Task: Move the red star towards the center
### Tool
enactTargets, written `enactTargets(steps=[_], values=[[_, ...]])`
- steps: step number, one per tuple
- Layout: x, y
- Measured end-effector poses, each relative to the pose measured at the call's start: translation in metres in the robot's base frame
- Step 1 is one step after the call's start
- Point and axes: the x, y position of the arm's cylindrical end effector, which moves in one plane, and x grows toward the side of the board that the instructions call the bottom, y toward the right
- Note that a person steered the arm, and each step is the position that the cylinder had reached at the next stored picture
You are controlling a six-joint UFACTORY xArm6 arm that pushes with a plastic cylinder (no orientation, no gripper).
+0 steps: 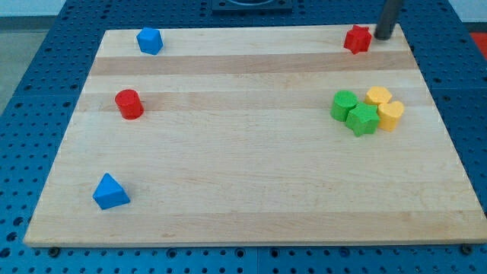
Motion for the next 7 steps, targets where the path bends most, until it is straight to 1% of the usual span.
enactTargets(steps=[1,2,7], values=[[0.005,-0.032],[0.021,-0.051],[0.115,-0.187]])
